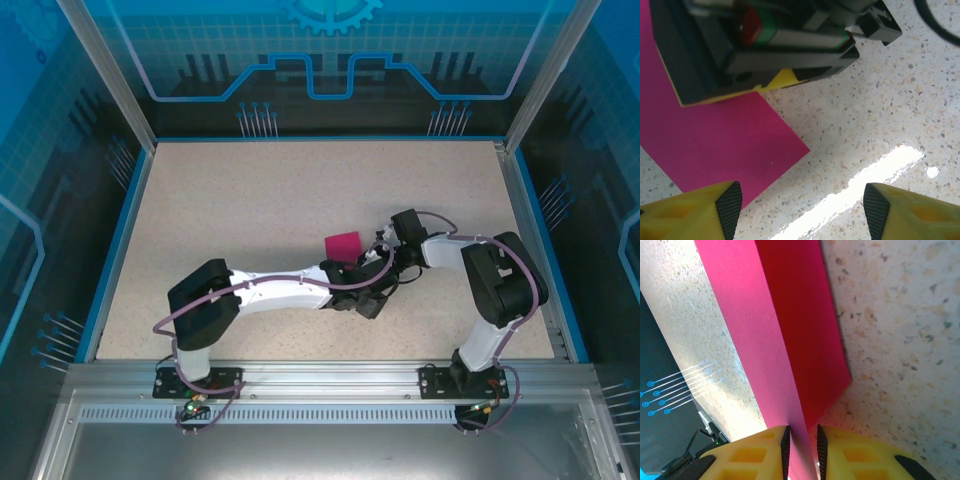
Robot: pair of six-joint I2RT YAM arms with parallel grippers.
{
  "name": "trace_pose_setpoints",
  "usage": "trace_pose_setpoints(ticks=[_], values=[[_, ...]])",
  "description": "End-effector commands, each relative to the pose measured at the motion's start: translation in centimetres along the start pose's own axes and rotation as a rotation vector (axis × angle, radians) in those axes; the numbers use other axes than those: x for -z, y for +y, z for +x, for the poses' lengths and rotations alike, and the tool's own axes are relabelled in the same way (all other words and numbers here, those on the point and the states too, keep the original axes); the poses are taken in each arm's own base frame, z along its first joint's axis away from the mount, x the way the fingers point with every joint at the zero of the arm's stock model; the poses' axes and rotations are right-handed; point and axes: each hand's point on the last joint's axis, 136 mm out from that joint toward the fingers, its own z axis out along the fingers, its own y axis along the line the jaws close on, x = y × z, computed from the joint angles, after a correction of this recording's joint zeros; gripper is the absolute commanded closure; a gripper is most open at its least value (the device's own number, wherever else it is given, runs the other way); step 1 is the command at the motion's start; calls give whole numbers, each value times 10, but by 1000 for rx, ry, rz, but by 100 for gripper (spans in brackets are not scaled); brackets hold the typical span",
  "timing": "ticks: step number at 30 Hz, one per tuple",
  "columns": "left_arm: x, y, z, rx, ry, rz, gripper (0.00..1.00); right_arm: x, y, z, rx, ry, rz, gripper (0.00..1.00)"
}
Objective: Fold a paper plane with a square sheet of paper (pick it up from the middle)
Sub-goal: Third fold the triangle at the center of the table.
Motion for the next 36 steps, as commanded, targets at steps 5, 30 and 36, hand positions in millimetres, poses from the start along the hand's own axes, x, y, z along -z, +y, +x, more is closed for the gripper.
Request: trace_pose_setpoints(ticks=[5,30,36], values=[[-8,-5,1,-65,23,-49,31,10,16,-4,21,4,-53,76],[0,12,-7,-58,-29,-116,89,17,8,-7,14,-6,-27,75],[6,14,-15,-10,-50,-16,98,20,6,-7,16,-12,-14,75]])
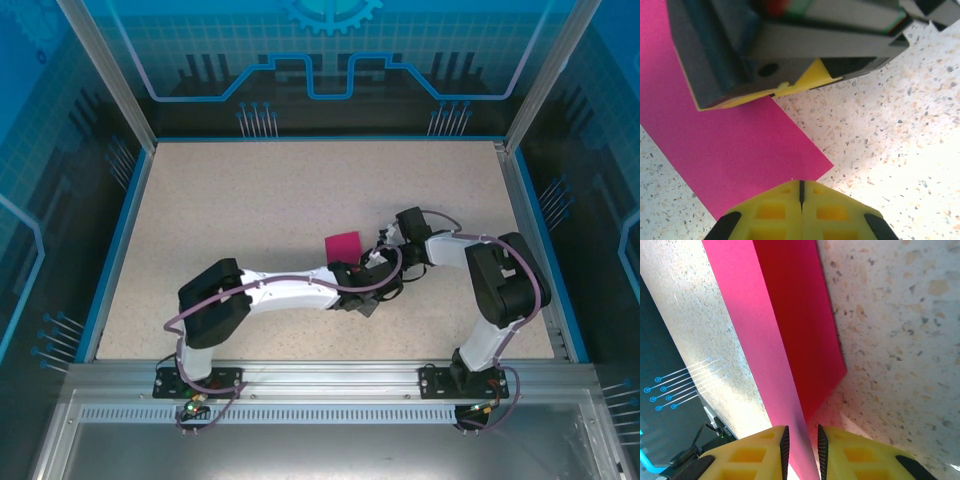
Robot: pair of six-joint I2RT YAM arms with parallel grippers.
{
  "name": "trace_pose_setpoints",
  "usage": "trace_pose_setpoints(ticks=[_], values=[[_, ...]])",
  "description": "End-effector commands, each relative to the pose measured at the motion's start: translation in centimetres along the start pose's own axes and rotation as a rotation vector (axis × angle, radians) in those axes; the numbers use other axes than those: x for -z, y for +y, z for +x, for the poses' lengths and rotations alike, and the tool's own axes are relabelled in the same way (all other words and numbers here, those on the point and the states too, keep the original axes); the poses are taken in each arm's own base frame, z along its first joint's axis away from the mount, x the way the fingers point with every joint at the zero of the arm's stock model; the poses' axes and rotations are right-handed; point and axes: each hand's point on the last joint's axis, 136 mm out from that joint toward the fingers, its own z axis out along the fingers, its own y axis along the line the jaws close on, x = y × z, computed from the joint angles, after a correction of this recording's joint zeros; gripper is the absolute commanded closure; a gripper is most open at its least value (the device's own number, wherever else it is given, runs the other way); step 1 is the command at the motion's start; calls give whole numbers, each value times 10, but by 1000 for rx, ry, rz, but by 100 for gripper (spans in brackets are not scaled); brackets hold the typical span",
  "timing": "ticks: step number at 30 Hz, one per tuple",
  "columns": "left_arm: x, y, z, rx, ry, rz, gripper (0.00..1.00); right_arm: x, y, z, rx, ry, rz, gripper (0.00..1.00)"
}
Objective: Fold a paper plane with a square sheet of paper (pick it up from the middle)
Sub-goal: Third fold the triangle at the center of the table.
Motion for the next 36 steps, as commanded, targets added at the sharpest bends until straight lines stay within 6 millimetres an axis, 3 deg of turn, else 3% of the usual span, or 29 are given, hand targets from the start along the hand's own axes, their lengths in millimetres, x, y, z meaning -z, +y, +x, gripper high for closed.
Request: trace_pose_setpoints(ticks=[1,5,10,14,20,31,36], values=[[13,4,-12,39,-38,87,99,11,8,-6,24,-25,-5,75],[17,10,-14,51,-41,130,99,13,11,-7,32,-30,-9,76],[21,-1,-9,15,-31,191,70,13,21,-6,34,-17,-57,80],[15,-8,-3,-10,-17,185,55,14,24,-5,38,-9,-73,81],[3,-12,1,-52,0,83,45,12,29,-4,32,13,-103,81],[1,5,-3,-43,-32,-62,46,11,27,-2,29,15,-101,81],[3,9,-8,-37,-52,-79,63,11,25,-2,27,12,-93,81]])
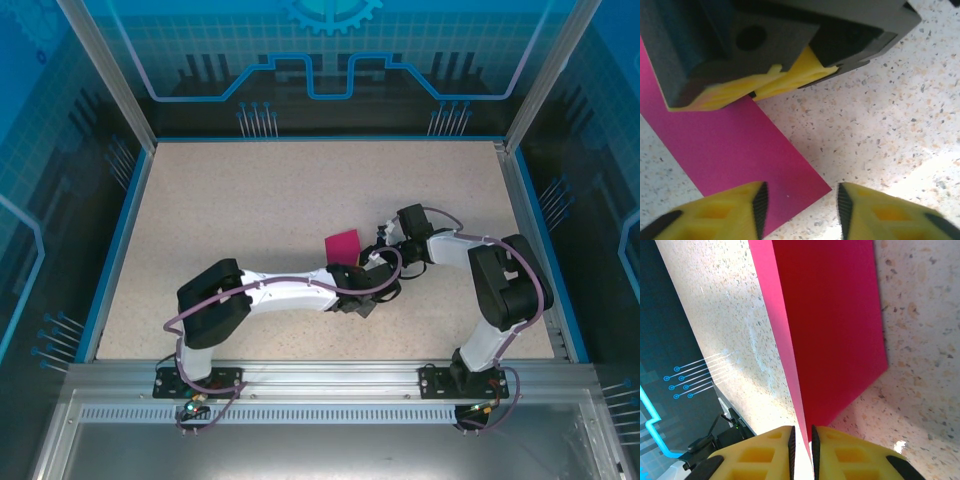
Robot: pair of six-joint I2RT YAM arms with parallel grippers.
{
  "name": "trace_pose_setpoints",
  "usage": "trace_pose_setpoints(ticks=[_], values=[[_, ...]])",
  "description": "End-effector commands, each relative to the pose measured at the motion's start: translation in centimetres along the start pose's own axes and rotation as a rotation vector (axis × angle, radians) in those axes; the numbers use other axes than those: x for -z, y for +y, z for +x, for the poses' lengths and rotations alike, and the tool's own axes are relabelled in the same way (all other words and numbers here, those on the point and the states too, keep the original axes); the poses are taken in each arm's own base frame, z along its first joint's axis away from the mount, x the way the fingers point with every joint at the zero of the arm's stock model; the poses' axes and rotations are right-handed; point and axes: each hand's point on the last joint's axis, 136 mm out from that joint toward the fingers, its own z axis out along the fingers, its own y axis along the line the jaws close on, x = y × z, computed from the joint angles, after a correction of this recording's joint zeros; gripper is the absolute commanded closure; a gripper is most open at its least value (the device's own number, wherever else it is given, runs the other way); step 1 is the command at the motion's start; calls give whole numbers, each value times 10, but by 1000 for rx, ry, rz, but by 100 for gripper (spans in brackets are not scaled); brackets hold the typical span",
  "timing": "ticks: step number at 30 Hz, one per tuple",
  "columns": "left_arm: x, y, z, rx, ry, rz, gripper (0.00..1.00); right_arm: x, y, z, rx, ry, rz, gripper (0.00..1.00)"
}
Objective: Fold a paper plane with a square sheet of paper (pick it up from the middle)
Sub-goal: Third fold the triangle at the center of the table.
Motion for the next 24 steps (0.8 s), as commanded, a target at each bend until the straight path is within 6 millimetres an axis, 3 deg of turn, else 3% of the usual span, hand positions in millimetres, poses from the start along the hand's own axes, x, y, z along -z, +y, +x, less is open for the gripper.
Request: trace_pose_setpoints(ticks=[1,12,24], values=[[8,6,-10,13,-36,-41,68,4,7,-3,5,-4,-23,81],[18,7,-14,41,-66,18,94,5,2,-3,5,-12,5,81],[24,24,-10,198,-64,265,98,19,2,-8,36,-67,64,70]])
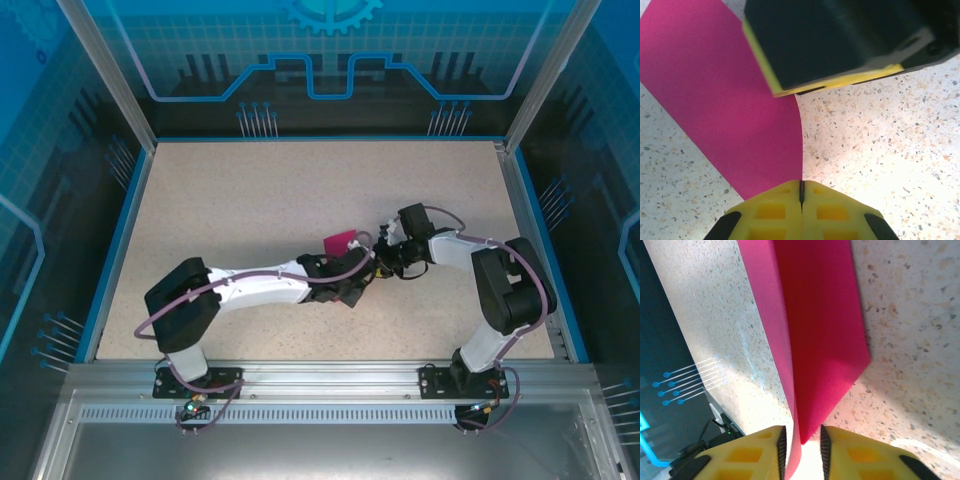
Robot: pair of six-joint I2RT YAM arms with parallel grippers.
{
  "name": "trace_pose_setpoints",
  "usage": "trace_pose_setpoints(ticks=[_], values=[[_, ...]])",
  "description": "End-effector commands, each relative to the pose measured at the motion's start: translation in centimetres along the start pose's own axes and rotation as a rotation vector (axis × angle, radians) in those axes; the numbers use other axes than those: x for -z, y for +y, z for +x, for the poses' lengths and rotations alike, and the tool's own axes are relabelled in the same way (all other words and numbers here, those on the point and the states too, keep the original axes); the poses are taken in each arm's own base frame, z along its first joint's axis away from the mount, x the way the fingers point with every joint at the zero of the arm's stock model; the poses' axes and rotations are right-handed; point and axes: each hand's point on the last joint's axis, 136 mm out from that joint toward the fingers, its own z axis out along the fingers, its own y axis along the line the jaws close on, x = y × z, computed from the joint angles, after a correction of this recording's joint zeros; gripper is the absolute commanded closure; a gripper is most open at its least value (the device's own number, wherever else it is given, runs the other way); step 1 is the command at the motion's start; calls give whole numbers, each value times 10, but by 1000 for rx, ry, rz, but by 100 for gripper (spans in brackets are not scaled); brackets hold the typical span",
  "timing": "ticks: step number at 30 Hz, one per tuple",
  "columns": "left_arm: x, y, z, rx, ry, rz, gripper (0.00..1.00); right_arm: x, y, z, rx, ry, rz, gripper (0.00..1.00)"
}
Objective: Fold a paper plane with a square sheet of paper (pick it up from the middle)
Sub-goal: Third fold the triangle at the center of the table.
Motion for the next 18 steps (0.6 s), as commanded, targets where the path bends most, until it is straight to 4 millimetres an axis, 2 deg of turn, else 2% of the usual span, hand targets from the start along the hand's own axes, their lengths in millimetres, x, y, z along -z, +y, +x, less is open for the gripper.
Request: trace_pose_setpoints(ticks=[1,11,13,18], values=[[7,-7,-6,76,-12,146,98,13,2,-8,21,-39,28,68],[1,15,-3,169,41,268,97,15,7,-12,52,-68,54,72],[-1,20,-1,179,51,269,97,17,19,-19,81,-81,46,73],[-4,29,1,208,68,291,96,8,28,-22,115,-70,61,77]])
